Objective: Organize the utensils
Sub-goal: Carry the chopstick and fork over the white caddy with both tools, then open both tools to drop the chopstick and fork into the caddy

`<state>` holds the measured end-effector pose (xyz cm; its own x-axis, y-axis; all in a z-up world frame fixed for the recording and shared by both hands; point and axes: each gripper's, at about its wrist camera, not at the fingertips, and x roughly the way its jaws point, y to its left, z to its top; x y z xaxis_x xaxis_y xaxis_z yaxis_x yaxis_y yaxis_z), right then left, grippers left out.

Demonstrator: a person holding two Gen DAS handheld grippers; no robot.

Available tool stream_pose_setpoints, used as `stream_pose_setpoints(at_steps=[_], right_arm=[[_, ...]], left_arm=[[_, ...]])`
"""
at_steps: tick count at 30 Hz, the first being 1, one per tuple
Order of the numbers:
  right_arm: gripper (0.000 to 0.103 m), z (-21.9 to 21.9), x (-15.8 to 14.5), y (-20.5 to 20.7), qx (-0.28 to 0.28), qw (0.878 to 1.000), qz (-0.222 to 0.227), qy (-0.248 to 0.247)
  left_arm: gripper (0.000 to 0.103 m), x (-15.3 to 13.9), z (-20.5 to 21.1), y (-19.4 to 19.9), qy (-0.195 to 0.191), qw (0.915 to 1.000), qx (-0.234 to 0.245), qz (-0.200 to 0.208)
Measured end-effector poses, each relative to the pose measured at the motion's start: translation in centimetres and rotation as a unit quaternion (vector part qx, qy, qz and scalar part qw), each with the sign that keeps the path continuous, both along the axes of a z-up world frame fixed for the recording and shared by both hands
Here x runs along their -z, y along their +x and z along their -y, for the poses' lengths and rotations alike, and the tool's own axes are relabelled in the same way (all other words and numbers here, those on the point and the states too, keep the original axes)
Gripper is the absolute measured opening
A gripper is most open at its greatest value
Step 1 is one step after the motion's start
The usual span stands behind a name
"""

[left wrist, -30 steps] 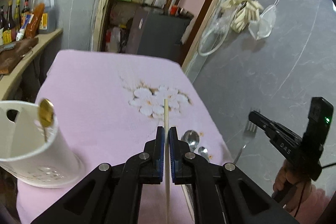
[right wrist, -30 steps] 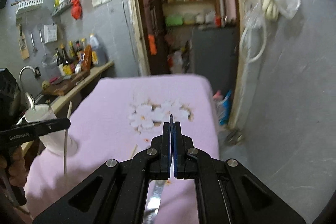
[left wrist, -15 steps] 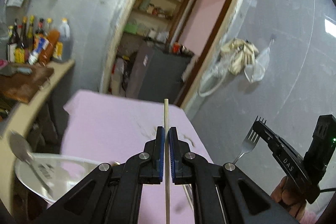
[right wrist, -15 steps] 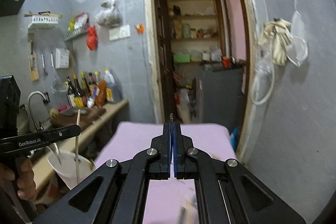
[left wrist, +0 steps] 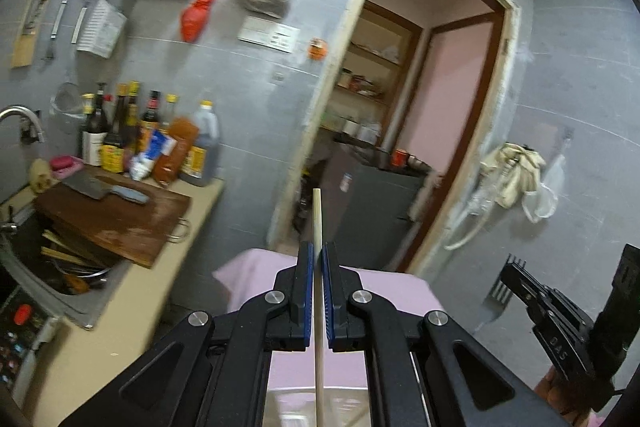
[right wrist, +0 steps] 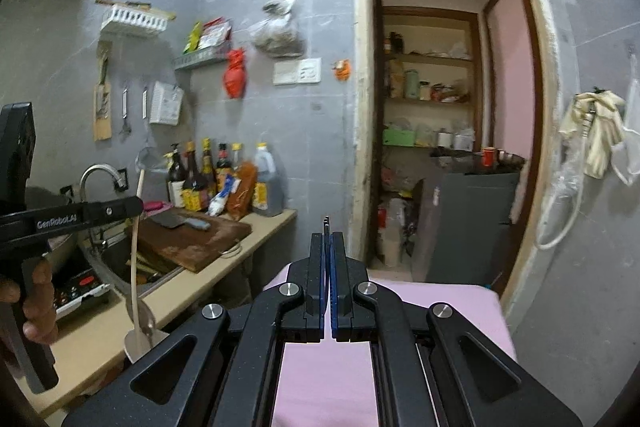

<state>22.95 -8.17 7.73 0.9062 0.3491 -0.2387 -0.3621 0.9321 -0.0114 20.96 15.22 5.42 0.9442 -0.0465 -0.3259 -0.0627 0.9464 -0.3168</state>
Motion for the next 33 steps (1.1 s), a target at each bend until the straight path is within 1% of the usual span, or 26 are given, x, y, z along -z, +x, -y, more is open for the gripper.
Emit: stream_pose_setpoints(at_steps=[6,11,15,17,21,23,26,29,31,33], right_arm=[[0.002,-2.9,2.5,0.5,-0.017,0.999,-0.019,-0.022],[0.002,-4.6,4.6,0.2,-0.021,0.997,-0.028,-0.062],[0.002,-5.6,5.8,0.4,-0.022,0.996,-0.038,-0.077],[0.002,-5.6,6.2,0.6,-0.023,0.996,-0.045,-0.077],[0.002,-5.5,6.9,0.8,-0.024,0.995,-0.061,-0.071],[0.003,-5.5,7.2,0.8,-0.031,0.995,-0.066,-0.066],[0.003,-5.2,7.5,0.8,-0.037,0.995,-0.075,-0.056],[0.004,-4.8,7.8,0.6,-0.044,0.994,-0.084,-0.047],[0.013,-4.5,8.0,0.4,-0.046,0.994,-0.090,-0.042],[0.037,-4.1,8.0,0.1,-0.043,0.995,-0.086,-0.033]], left_arm=[[0.005,2.1,-1.7,0.0,0.008,0.9996,-0.026,-0.011],[0.005,4.0,-1.1,0.5,0.023,0.9992,-0.030,-0.013],[0.005,5.9,-0.6,0.8,0.034,0.9987,-0.033,-0.021],[0.005,6.6,-0.5,0.9,0.034,0.9987,-0.030,-0.023],[0.005,7.3,0.1,0.7,0.049,0.9980,-0.023,-0.032],[0.005,7.7,0.2,0.8,0.050,0.9975,-0.015,-0.047],[0.005,8.3,0.2,1.0,0.033,0.9965,0.000,-0.076],[0.005,8.6,-0.2,0.6,0.014,0.9963,0.005,-0.085],[0.005,8.6,-0.3,0.4,0.009,0.9959,0.008,-0.090],[0.005,8.6,-0.3,0.3,0.006,0.9955,0.010,-0.094]])
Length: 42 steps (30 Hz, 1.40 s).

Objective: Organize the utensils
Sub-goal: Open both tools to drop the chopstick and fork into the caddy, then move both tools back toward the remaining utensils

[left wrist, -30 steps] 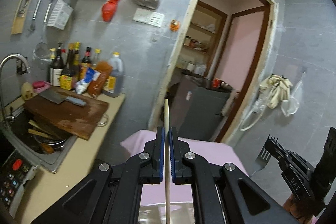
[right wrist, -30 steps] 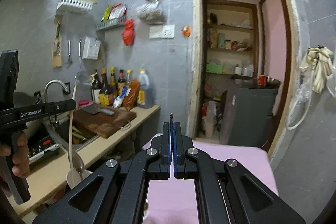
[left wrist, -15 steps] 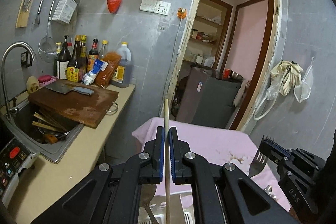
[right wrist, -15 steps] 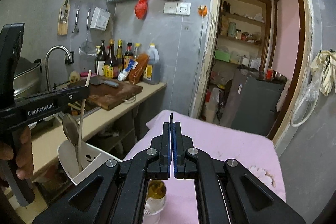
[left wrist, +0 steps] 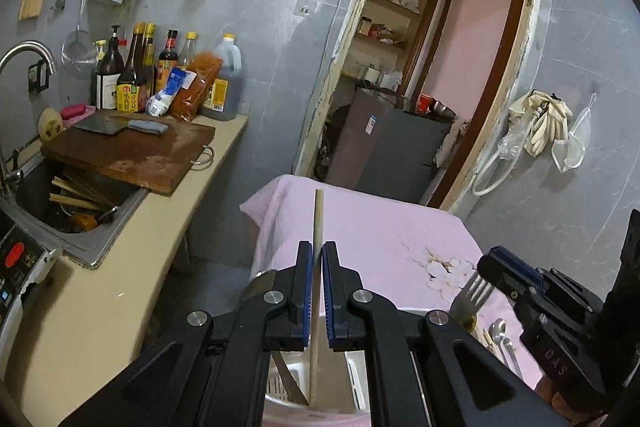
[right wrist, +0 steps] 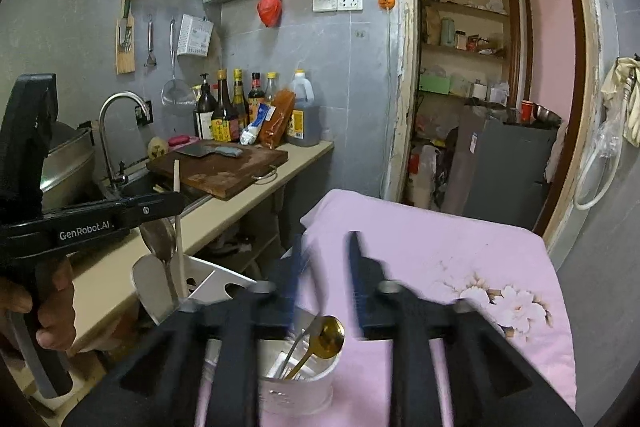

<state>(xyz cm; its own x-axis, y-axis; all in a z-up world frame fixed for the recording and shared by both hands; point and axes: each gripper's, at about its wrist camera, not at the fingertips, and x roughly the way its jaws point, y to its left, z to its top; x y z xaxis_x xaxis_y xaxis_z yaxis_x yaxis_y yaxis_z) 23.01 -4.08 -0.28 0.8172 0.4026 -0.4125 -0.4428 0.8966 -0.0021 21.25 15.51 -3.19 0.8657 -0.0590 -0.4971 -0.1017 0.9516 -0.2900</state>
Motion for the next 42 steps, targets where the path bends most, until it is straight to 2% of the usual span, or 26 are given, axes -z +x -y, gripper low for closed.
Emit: stream_pose_setpoints(at_steps=[6,8,12,14,16,18,20,22,24,25,29,34,38,42], right_arm=[[0.038,1.8,-0.5,-0.7,0.028,0.999,0.008,0.025],[0.039,2.3,-0.8,-0.8,0.040,0.999,0.012,0.030],[0.052,4.3,-1.6,-1.6,0.073,0.996,0.027,0.051],[0.055,5.3,-2.1,-2.0,0.087,0.994,0.031,0.060],[0.063,6.5,-2.5,-2.6,0.105,0.992,0.037,0.066],[0.076,7.7,-2.8,-3.3,0.124,0.989,0.048,0.070],[0.080,8.8,-3.1,-3.9,0.140,0.986,0.056,0.069],[0.086,10.3,-3.3,-4.8,0.160,0.983,0.065,0.070],[0.098,11.6,-3.6,-5.7,0.176,0.979,0.074,0.069],[0.100,12.4,-3.7,-6.1,0.185,0.977,0.080,0.067],[0.101,15.5,-4.1,-7.5,0.211,0.971,0.089,0.067],[0.102,19.2,-3.9,-8.1,0.234,0.967,0.083,0.063],[0.101,22.5,-2.8,-8.0,0.251,0.964,0.066,0.061],[0.102,26.0,-1.1,-7.7,0.265,0.961,0.049,0.055]], left_arm=[[0.012,-0.3,0.1,-0.3,-0.014,0.9999,0.005,0.000],[0.023,-0.4,0.4,-0.5,-0.016,0.9998,0.009,0.004],[0.032,-1.1,1.3,-1.1,-0.010,0.9997,0.017,0.017],[0.043,-1.5,2.0,-1.3,-0.005,0.9994,0.021,0.025],[0.053,-2.0,2.7,-1.6,-0.001,0.9990,0.023,0.037],[0.065,-2.6,3.8,-1.9,0.006,0.9985,0.022,0.049],[0.079,-3.1,4.8,-2.2,0.014,0.9980,0.018,0.059],[0.088,-3.6,5.8,-2.5,0.020,0.9969,0.016,0.074],[0.096,-4.0,7.2,-2.9,0.030,0.9954,0.016,0.089],[0.100,-4.1,7.9,-3.1,0.035,0.9944,0.016,0.098],[0.102,-4.4,10.9,-3.5,0.054,0.9915,0.026,0.115],[0.102,-4.1,14.7,-3.3,0.071,0.9895,0.051,0.114],[0.102,-3.4,18.4,-2.7,0.084,0.9879,0.080,0.103],[0.102,-2.2,21.4,-2.0,0.086,0.9892,0.087,0.081]])
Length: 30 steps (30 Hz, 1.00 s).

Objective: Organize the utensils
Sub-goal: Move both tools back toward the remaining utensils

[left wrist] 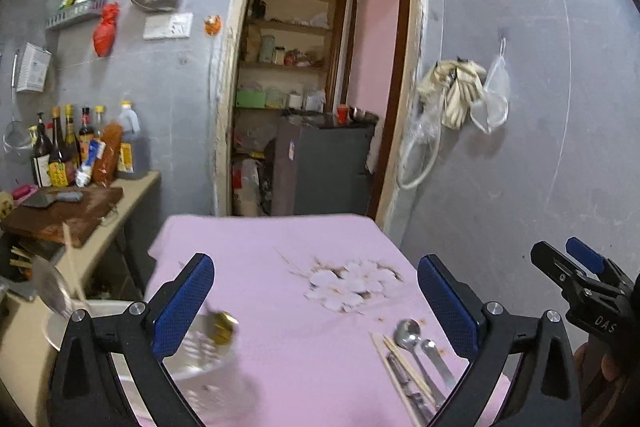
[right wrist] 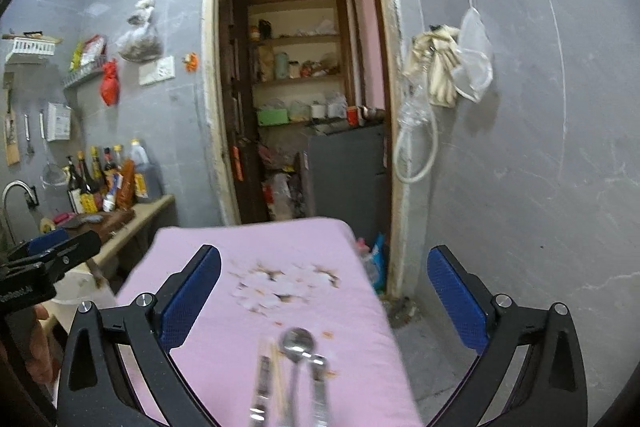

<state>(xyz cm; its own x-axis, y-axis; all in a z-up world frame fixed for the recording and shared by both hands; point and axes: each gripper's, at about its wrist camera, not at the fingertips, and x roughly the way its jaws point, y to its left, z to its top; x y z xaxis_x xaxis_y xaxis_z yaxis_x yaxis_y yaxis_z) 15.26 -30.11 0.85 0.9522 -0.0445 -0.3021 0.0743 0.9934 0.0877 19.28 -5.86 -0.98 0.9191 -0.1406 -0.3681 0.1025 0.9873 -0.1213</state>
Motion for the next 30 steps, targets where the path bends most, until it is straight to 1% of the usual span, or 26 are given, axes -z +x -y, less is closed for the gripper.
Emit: stream_pose_setpoints(at_steps=[4,8,12,16,17,18,19,21,23,27,29,30], right_arm=[[0.102,2.9,2.5,0.8,0.004,1.000,-0.024,0.006],[0.101,5.3,5.4,2.4,-0.013,0.998,-0.052,0.023],[0.101,6.7,7.9,4.2,-0.041,0.996,-0.070,0.045],[0.100,7.1,10.4,6.2,-0.070,0.991,-0.098,0.061],[0.097,7.1,11.0,6.8,-0.077,0.989,-0.108,0.064],[0.091,7.0,11.7,7.2,-0.083,0.987,-0.120,0.065],[0.088,6.8,12.3,7.6,-0.089,0.985,-0.129,0.065],[0.086,6.5,13.6,8.5,-0.101,0.981,-0.155,0.062],[0.086,5.9,14.7,9.0,-0.112,0.977,-0.173,0.057],[0.086,4.4,16.3,9.5,-0.133,0.969,-0.204,0.025],[0.086,3.2,17.0,9.7,-0.139,0.965,-0.221,0.005],[0.086,2.9,17.2,9.8,-0.142,0.964,-0.225,0.000]], left_arm=[[0.102,1.7,2.6,0.6,0.003,0.9997,-0.003,-0.023],[0.102,4.1,4.6,1.8,0.006,0.9980,0.000,-0.062],[0.102,6.9,5.9,3.7,0.009,0.9932,0.001,-0.116],[0.102,9.1,6.4,5.1,0.004,0.9885,-0.006,-0.151],[0.102,9.6,6.5,5.3,0.004,0.9875,-0.007,-0.157],[0.102,10.0,6.6,5.6,0.003,0.9864,-0.008,-0.164],[0.102,10.4,6.8,5.9,0.003,0.9854,-0.007,-0.170],[0.099,11.1,7.0,6.6,0.002,0.9830,-0.004,-0.183],[0.091,11.8,7.0,7.2,-0.002,0.9802,0.001,-0.198],[0.088,12.5,6.6,7.9,-0.013,0.9781,-0.008,-0.208],[0.082,12.7,6.4,8.2,-0.018,0.9769,-0.006,-0.213],[0.080,13.0,6.4,8.3,-0.019,0.9755,-0.004,-0.219]])
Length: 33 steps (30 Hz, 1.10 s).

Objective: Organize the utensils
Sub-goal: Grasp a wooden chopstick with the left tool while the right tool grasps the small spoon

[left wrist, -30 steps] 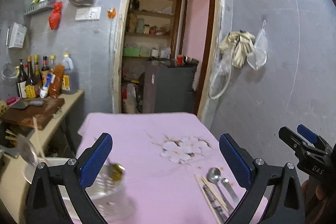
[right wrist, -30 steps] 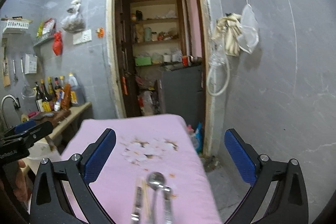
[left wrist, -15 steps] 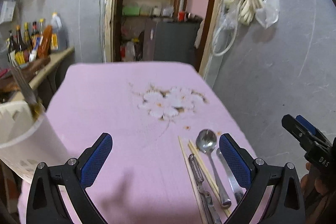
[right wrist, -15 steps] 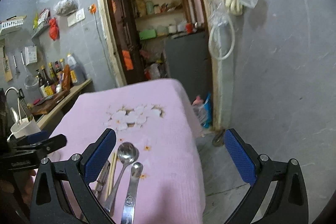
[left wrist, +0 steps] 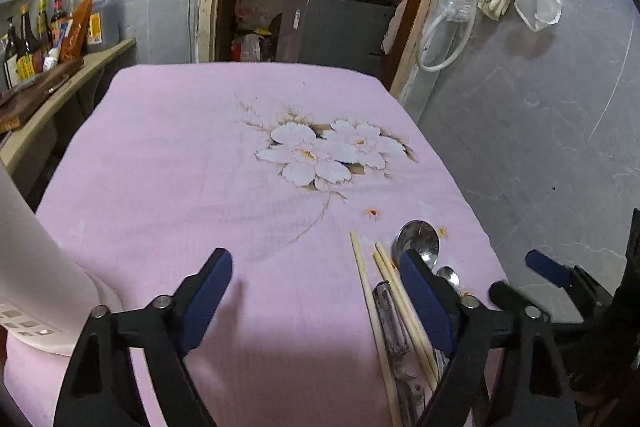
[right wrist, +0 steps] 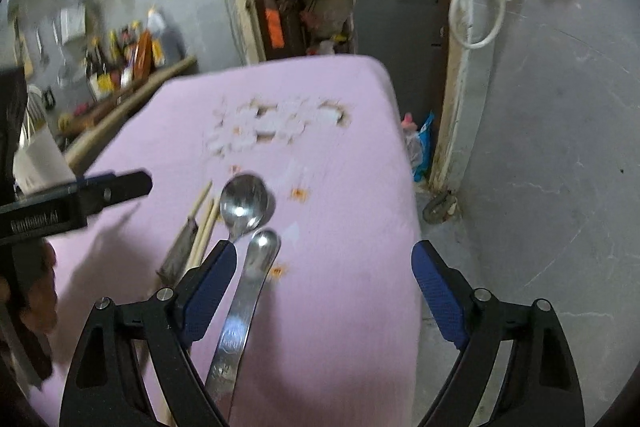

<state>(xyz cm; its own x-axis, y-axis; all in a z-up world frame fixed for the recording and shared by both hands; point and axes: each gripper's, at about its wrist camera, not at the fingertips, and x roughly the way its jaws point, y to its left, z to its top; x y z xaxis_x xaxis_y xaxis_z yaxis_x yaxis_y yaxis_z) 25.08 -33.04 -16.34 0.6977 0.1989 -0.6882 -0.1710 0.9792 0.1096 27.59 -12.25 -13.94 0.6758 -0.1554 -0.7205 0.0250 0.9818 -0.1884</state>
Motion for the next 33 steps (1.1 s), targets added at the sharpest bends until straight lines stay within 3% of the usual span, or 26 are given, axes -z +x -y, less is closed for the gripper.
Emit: stream_pose_setpoints(at_steps=[15,20,22,27,33], right_arm=[[0.085,-2.9,1.0,1.0,-0.016,0.994,-0.052,-0.089],[0.085,-1.6,0.8,1.0,0.015,0.993,-0.046,-0.111],[0.084,-0.4,0.8,1.1,0.022,0.994,-0.054,-0.089],[0.063,0.8,0.8,1.3,0.007,0.998,-0.060,-0.032],[0.061,1.8,1.1,1.9,0.015,0.997,-0.069,0.005]], left_arm=[[0.056,1.4,0.3,1.3,-0.027,0.9981,0.034,-0.043],[0.037,2.1,1.0,1.9,-0.048,0.9951,0.062,-0.060],[0.031,2.5,1.3,2.3,-0.053,0.9935,0.071,-0.072],[0.028,3.1,2.0,3.2,-0.064,0.9896,0.089,-0.094],[0.028,3.3,3.5,4.1,-0.055,0.9879,0.104,-0.102]])
